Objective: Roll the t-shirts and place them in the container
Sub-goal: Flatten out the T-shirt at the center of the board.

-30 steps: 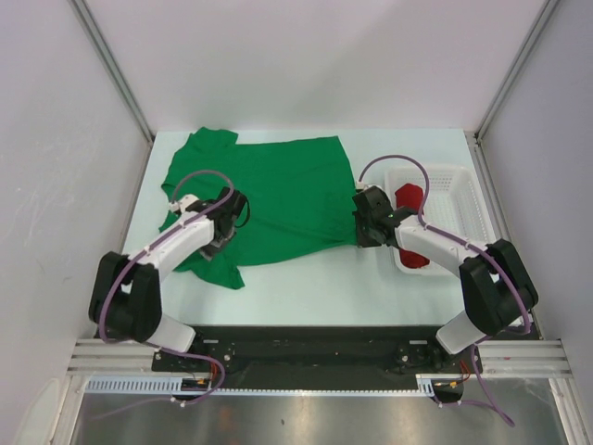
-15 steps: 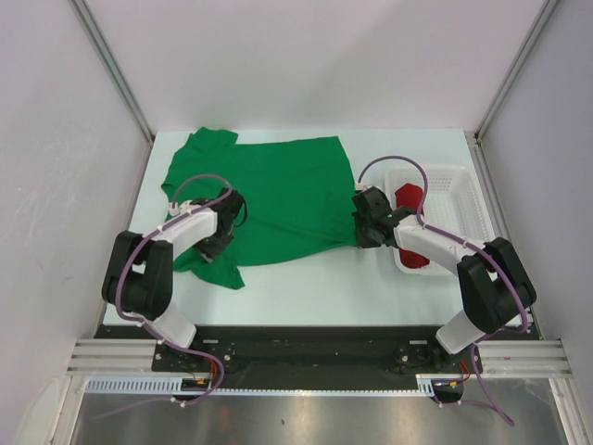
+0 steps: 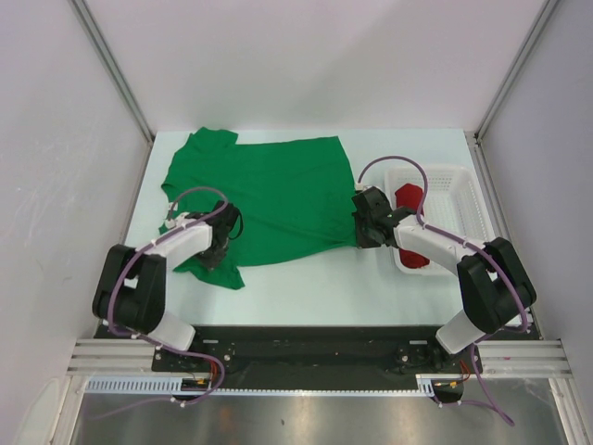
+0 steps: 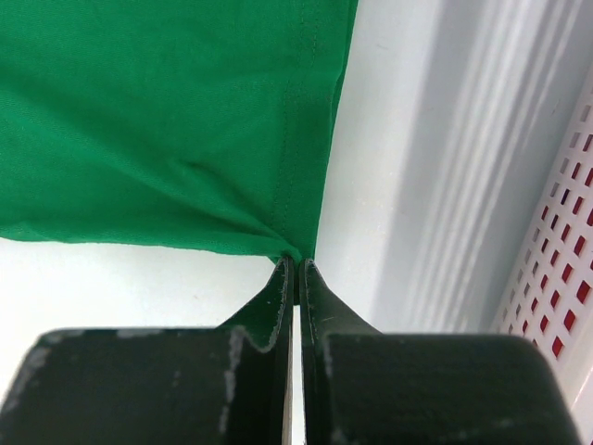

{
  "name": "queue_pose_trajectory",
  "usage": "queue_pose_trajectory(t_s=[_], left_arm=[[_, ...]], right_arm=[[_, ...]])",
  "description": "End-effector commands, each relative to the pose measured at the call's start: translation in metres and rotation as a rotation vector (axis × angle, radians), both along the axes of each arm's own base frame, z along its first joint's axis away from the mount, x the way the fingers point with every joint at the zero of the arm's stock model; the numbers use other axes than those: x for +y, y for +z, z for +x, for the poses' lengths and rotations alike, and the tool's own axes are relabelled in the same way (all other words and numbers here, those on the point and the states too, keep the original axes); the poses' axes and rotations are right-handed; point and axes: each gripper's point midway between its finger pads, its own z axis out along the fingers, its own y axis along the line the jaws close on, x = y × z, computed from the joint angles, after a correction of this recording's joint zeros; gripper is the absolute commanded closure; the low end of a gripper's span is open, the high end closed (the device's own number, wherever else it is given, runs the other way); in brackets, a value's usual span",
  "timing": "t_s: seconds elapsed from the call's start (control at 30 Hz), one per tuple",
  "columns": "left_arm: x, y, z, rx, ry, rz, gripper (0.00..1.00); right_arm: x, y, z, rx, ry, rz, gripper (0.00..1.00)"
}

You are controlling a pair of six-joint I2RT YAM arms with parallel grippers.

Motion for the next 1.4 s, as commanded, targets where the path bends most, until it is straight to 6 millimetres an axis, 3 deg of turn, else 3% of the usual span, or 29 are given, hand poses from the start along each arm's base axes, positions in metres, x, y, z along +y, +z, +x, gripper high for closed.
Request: queue_pose_trajectory(t_s=[0.0, 0.1, 0.13, 0.17, 0.4, 0.5, 0.67, 0.83, 0.97, 1.07, 1.27, 1.37], left_arm=[[0.006, 0.023, -0.009, -0.095, 0.005, -0.02, 0.88], [0.014, 0.022, -0.033, -0.105, 0.027, -0.013, 0.97], [0.015, 0.031, -0.036, -0.155, 0.03, -0.029, 0.99], [0.019, 0.026, -0.048, -0.144, 0.034, -0.023, 1.0], [0.035, 0.034, -0.095, -0.218, 0.083, -0.041, 1.0], [0.036, 0.044, -0.104, -0.288, 0.101, -0.064, 1.0], [0.033, 0.062, -0.104, -0.381, 0.133, -0.123, 1.0], [0.05, 0.083, -0.117, -0.395, 0.192, -0.056, 1.0], [0.061, 0.116, -0.114, -0.475, 0.199, -0.012, 1.0], [0.071, 0.126, -0.119, -0.465, 0.202, 0.046, 1.0], [0.075, 0.129, -0.127, -0.495, 0.219, 0.042, 1.0], [0.074, 0.131, -0.117, -0.502, 0.177, 0.063, 1.0]], right_arm=[[-0.004, -0.001, 0.002, -0.006, -0.01, -0.021, 1.0], [-0.009, -0.001, 0.003, -0.011, -0.025, -0.041, 1.0], [-0.01, -0.001, 0.003, -0.014, -0.027, -0.043, 1.0], [-0.011, -0.001, 0.003, -0.013, -0.032, -0.048, 1.0], [-0.017, -0.006, -0.001, -0.014, -0.059, -0.089, 1.0], [-0.021, -0.011, -0.005, -0.007, -0.073, -0.101, 1.0], [-0.028, -0.017, -0.012, 0.0, -0.087, -0.117, 1.0], [-0.027, -0.01, -0.007, -0.038, -0.089, -0.11, 1.0], [-0.026, -0.008, -0.003, -0.058, -0.096, -0.104, 1.0], [-0.025, -0.007, -0.002, -0.063, -0.102, -0.107, 1.0], [-0.024, -0.008, -0.006, -0.072, -0.104, -0.137, 1.0], [-0.018, 0.001, -0.003, -0.108, -0.092, -0.121, 1.0]])
